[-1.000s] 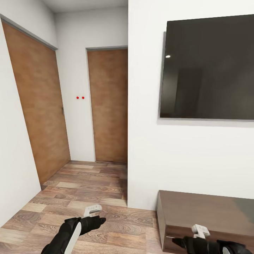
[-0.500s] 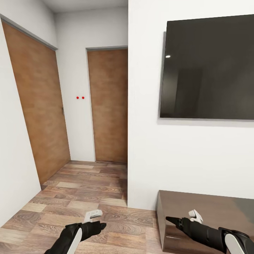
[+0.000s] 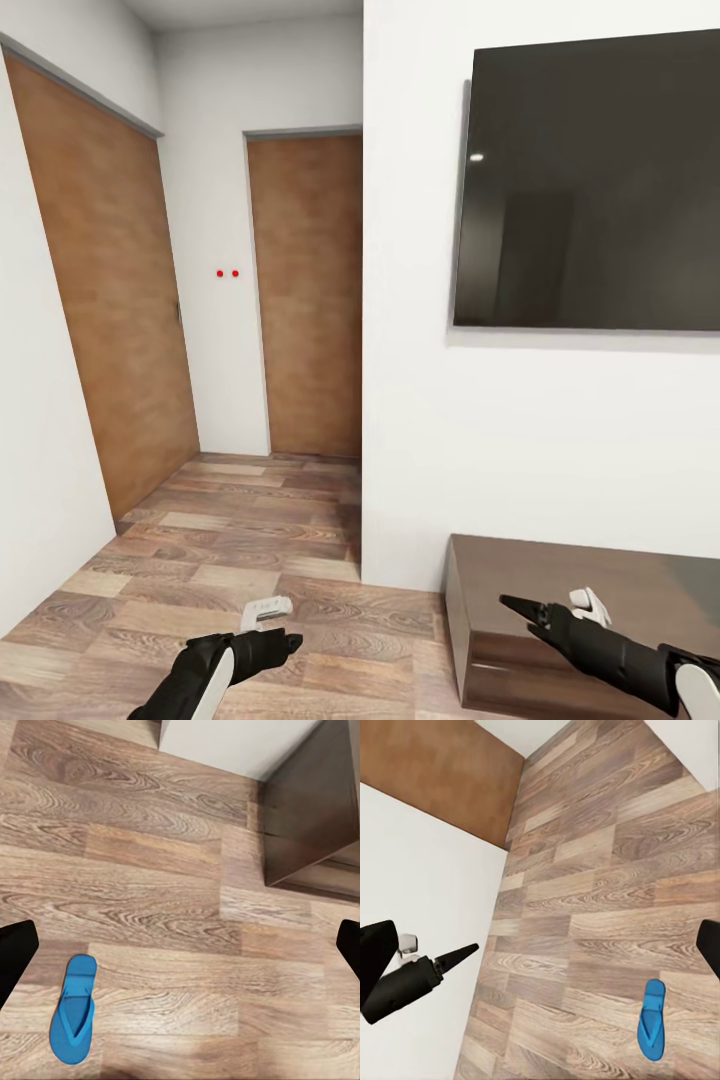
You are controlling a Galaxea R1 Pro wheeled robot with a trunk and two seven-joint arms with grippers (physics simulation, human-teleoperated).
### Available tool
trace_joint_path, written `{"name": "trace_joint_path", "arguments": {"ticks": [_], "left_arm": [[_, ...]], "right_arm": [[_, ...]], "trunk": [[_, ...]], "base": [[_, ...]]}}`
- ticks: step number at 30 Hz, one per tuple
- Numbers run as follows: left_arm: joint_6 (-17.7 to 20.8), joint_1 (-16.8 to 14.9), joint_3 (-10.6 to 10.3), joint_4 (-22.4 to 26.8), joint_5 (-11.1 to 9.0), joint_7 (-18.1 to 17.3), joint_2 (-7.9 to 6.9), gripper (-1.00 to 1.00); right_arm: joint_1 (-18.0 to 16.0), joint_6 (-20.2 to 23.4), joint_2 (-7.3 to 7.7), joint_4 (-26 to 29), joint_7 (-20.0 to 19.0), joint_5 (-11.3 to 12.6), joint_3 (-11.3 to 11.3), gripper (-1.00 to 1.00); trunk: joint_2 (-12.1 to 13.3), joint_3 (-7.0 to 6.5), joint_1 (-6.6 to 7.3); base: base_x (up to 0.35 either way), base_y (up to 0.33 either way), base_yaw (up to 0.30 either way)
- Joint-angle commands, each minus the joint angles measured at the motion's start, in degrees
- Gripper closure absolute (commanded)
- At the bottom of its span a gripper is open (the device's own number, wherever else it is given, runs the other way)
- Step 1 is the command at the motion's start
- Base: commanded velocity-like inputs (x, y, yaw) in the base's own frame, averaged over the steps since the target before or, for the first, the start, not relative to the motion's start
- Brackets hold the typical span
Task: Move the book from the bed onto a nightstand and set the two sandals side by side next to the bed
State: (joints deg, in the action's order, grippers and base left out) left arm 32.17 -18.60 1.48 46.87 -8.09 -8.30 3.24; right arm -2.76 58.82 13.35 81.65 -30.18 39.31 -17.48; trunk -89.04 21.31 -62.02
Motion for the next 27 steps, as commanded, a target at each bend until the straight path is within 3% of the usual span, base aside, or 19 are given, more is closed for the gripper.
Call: {"name": "trace_joint_path", "arguments": {"ticks": [1, 27], "left_arm": [[0.38, -0.03, 0.14, 0.06, -0.37, -0.04, 0.03, -1.0], [0.27, -0.03, 0.11, 0.06, -0.35, -0.04, -0.08, -1.0]], "right_arm": [[-0.05, 0.25, 0.0, 0.0, -0.47, -0.4, -0.16, -1.0], [-0.05, 0.25, 0.18, 0.08, -0.41, -0.46, -0.87, -1.0]], "trunk": [[-0.46, 0.26, -0.23], [-10.88, 4.92, -5.94]], "base": [[0.0, 0.0, 0.0], [0.0, 0.0, 0.0]]}}
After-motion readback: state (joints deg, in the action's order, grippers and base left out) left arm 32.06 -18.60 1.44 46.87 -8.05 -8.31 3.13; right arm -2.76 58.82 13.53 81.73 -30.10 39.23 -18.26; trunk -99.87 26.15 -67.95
